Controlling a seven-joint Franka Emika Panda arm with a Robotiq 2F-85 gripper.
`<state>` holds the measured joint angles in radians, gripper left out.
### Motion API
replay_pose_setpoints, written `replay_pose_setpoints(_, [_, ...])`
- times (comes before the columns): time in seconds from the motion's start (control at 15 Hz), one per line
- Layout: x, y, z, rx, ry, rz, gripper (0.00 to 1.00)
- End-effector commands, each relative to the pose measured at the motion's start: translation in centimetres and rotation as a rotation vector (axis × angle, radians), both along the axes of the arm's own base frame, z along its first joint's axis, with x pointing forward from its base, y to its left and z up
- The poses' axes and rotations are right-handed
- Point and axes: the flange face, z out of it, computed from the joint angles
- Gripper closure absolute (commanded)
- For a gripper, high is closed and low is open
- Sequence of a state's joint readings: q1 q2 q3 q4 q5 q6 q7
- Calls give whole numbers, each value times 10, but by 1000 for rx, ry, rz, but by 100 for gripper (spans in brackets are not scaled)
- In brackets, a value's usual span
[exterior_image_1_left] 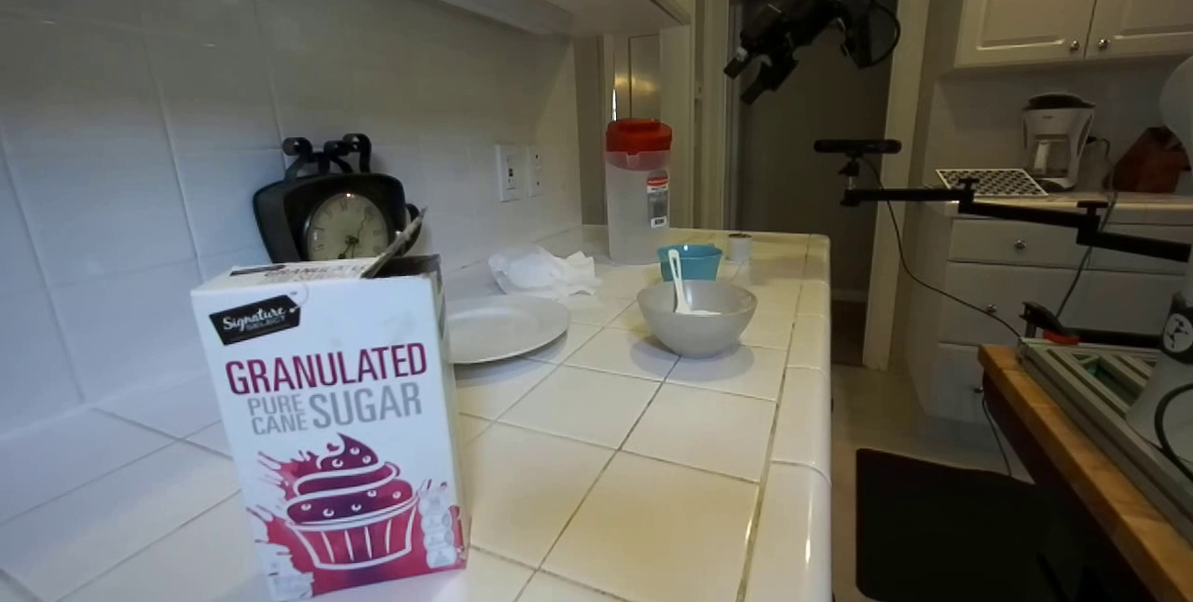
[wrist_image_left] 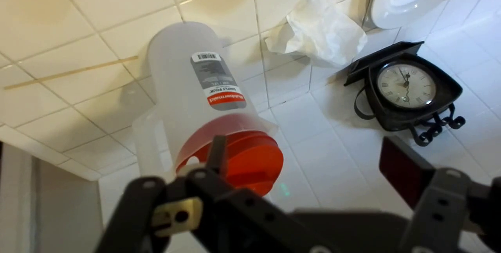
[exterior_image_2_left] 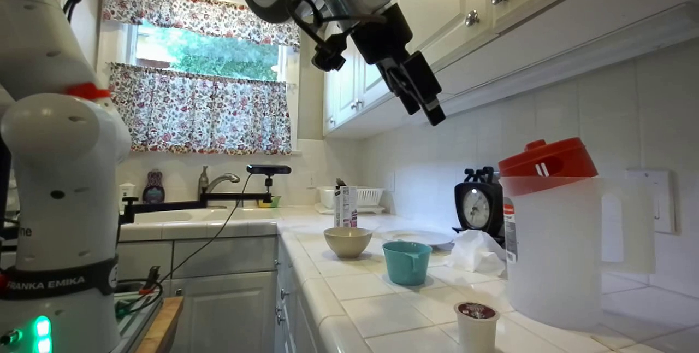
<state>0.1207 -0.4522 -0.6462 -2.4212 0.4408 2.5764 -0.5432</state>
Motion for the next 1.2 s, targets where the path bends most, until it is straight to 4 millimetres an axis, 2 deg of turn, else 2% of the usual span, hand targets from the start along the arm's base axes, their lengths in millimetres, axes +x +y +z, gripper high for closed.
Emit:
replay_pose_setpoints(0.0, [5,0,-3,119,-17,-31,0])
replay_pose_setpoints(0.53, [19,-20,-27,592,-80,-174,0])
replay_pose_setpoints(0.87, [22,-27,-51,854,66,-108,0])
replay_pose_setpoints(1.13, [15,-34,-58,1005,216,-68,0])
